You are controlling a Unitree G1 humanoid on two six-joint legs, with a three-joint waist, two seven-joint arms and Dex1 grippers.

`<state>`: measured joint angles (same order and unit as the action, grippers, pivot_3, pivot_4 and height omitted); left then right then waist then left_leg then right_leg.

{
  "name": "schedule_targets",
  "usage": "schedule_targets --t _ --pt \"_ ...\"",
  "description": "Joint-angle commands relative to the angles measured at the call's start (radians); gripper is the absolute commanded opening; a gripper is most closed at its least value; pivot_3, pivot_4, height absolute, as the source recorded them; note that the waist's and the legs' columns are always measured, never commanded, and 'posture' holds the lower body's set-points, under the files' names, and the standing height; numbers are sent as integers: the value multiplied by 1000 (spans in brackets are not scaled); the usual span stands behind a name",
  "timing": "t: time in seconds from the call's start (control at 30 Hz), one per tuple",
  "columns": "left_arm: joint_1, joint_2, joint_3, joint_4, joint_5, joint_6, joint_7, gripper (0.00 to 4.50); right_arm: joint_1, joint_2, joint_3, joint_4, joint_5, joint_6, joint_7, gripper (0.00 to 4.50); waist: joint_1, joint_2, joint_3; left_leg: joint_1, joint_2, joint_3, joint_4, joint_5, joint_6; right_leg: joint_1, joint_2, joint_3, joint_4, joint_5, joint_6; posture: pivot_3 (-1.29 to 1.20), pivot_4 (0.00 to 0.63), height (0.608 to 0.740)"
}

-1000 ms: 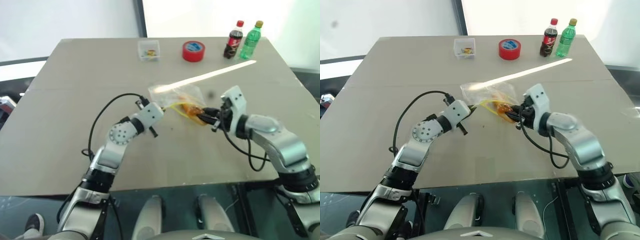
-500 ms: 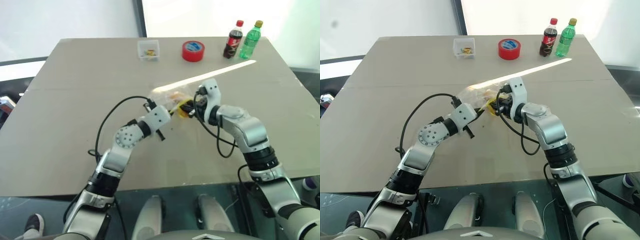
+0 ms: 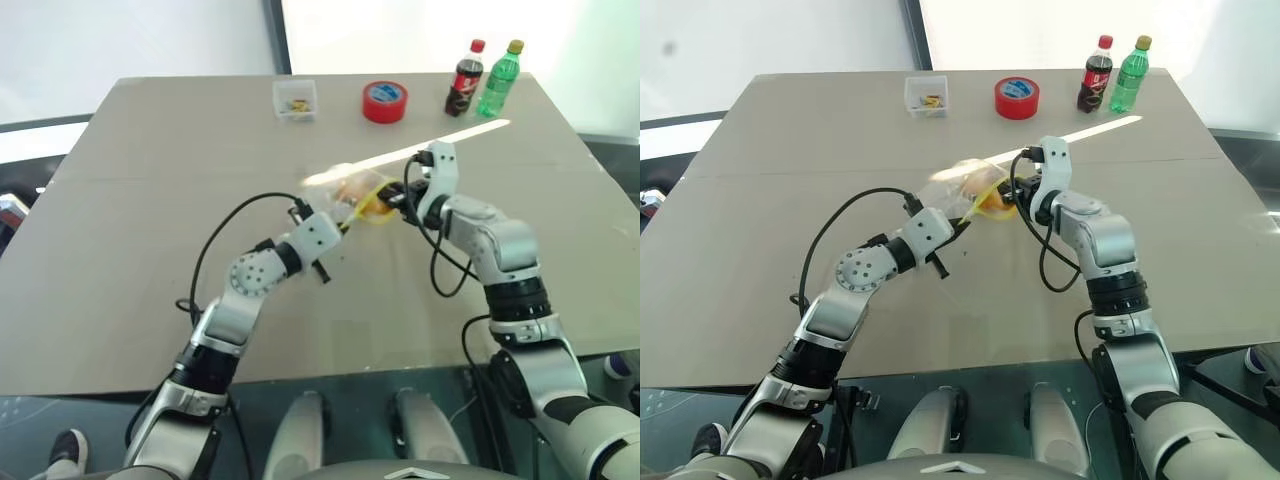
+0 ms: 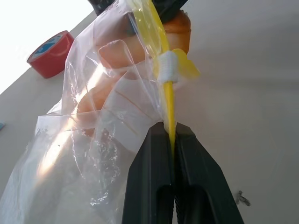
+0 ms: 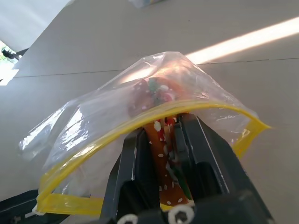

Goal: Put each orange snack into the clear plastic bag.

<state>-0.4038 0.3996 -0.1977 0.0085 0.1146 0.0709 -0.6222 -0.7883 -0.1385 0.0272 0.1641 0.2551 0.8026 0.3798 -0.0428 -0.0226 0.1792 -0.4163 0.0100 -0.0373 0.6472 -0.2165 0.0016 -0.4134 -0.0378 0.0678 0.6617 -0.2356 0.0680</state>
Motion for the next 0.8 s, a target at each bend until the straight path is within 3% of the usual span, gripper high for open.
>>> schedule_targets --t 0.03,0.23,0.47,0.57,0.8 --pt "16 -14 -8 -77 -70 -50 -51 0 -24 23 16 -1 13 -33 25 889 0 0 0 0 0 0 0 0 0 0 0 0 0 0 0 0 150 740" --pt "32 -20 -20 -90 -80 -66 -65 0 -19 66 21 2 20 -94 44 889 0 0 0 0 0 0 0 0 0 0 0 0 0 0 0 0 150 740" --pt "43 -13 -14 -98 -85 -64 -72 0 -47 19 82 106 -134 -280 -9 889 1 0 0 0 0 0 0 0 0 0 0 0 0 0 0 0 150 740" --pt "44 -12 -12 -99 -86 -64 -73 0 -44 -46 175 147 -282 -436 -40 889 -1 0 0 0 0 0 0 0 0 0 0 0 0 0 0 0 150 740" --pt "55 -3 -6 -94 -79 -66 -67 0 -37 -61 188 195 -326 -503 -21 889 -1 0 0 0 0 0 0 0 0 -1 0 0 0 0 0 0 150 740"
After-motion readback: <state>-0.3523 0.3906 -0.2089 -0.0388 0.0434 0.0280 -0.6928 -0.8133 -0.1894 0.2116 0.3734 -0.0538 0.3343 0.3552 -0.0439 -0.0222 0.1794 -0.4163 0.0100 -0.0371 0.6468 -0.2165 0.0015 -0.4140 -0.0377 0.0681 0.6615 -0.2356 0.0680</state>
